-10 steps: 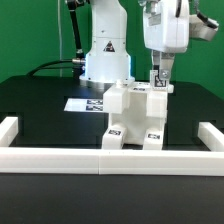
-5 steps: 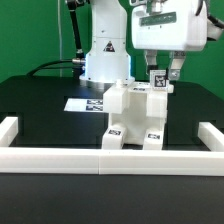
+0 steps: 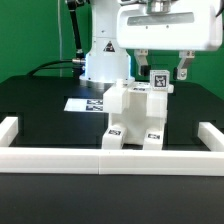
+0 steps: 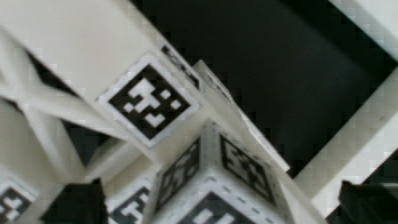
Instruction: Assemble chair
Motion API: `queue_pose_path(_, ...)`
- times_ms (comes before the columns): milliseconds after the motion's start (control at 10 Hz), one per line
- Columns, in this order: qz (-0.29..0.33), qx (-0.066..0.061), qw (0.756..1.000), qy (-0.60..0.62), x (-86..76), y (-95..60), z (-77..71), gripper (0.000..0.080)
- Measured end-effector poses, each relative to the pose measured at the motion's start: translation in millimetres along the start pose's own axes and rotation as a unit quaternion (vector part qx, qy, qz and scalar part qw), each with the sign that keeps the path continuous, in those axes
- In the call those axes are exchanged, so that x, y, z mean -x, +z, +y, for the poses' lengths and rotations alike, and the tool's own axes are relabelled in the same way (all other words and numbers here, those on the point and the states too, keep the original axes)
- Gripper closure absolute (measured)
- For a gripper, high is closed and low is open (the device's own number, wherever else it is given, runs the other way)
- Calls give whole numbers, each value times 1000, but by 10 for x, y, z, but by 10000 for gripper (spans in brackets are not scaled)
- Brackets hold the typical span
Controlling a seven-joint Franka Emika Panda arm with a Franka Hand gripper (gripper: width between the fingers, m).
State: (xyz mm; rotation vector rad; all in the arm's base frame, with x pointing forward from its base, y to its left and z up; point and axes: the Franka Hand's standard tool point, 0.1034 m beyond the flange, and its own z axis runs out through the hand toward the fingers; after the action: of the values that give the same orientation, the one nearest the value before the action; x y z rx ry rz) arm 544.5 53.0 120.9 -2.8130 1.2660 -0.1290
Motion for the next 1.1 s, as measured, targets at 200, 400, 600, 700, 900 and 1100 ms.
queue_pose_path(200, 1, -1, 997, -81, -7, -2, -1, 151)
queue_pose_path(400, 2, 0, 987, -161, -7, -2, -1, 151)
queue_pose_path(600, 2, 1, 968, -251, -8, -2, 0, 151)
queue_pose_path(700, 2, 1, 962, -275, -11, -3, 1, 151)
queue_pose_path(900, 3, 4, 937, -349, -17, -2, 6, 151)
queue_pose_path(1100, 3, 5, 920, -391, -33, 0, 20, 279)
